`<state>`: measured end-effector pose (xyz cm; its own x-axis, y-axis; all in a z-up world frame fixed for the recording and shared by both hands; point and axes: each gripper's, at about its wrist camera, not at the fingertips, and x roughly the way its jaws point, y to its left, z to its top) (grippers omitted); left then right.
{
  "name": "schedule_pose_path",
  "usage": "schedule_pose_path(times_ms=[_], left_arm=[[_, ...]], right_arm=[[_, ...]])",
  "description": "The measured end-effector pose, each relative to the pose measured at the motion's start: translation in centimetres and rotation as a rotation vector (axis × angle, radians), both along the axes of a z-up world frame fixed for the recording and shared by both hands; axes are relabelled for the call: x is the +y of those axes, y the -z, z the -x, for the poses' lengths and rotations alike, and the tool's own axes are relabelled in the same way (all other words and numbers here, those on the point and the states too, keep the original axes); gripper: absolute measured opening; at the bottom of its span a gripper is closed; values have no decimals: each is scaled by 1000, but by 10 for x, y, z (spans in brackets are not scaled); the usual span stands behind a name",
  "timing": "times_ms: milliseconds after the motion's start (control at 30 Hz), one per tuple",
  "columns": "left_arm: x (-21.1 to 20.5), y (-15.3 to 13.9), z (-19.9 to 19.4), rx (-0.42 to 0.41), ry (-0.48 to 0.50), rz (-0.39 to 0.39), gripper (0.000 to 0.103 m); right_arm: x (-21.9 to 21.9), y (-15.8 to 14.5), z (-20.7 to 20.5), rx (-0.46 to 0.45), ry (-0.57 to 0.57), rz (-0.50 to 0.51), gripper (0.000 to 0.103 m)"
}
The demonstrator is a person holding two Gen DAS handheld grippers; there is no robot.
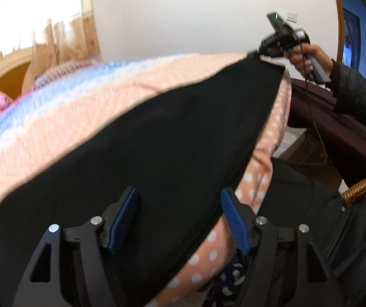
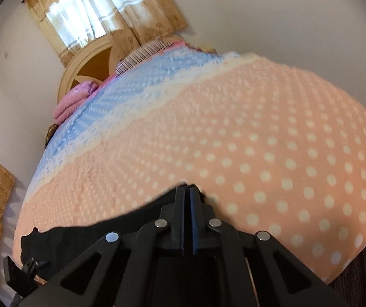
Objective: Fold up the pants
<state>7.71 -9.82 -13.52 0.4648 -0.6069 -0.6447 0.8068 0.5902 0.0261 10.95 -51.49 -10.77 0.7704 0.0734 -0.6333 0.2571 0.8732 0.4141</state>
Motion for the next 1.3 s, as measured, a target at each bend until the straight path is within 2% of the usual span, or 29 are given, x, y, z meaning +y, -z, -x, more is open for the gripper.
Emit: schedule_pose_path(times_ms=[100, 200, 333, 367, 433, 467, 533, 633, 700, 800, 833, 867, 933, 1000, 1067, 1167, 1300], left_arm=[[-5, 4, 9, -32, 2, -12, 79], [-16, 8, 18, -74, 3, -46, 86], [-18, 5, 25, -90, -7, -59, 87], [-15, 4, 26, -83, -16, -54, 87], [-6, 2, 26, -86, -41, -46, 87], [-1, -1, 25, -89, -61, -41, 87], [12, -8, 19, -95, -111, -19, 88], [25, -20, 8, -87, -168, 32, 88], [26, -20, 2, -69, -174, 43, 88], [18, -10, 6, -76, -159, 11, 88], [16, -7, 8, -66, -150, 4, 88], [14, -1, 9, -40, -134, -9, 88], [9, 6, 14, -47, -123, -30, 90], [8, 9, 21, -57, -98, -48, 93], [10, 8, 23, -43, -95, -31, 94], [13, 5, 23, -27, -100, -9, 94], [23, -4, 20, -45, -153, 18, 94]], right_arm=[[5, -6, -2, -17, 14, 54, 3], [3, 10, -12, 56, 38, 120, 3], [-13, 13, 8, 38, 117, 89, 5], [-13, 10, 15, 41, 147, 111, 7], [-7, 3, 28, 29, 173, 165, 31], [3, -4, 39, 10, 173, 194, 37], [24, -15, 49, -26, 126, 225, 37], [80, -23, 58, -71, -47, 254, 37], [114, -16, 56, -72, -186, 239, 37], [167, 8, 50, -33, -373, 249, 37], [177, 15, 49, -14, -399, 270, 37], [190, 28, 45, 43, -423, 311, 37], [197, 46, 40, 143, -455, 306, 37], [199, 49, 47, 162, -467, 323, 37], [198, 46, 47, 205, -472, 319, 37], [208, 34, 51, 179, -473, 330, 37], [240, 21, 42, 81, -535, 311, 37]])
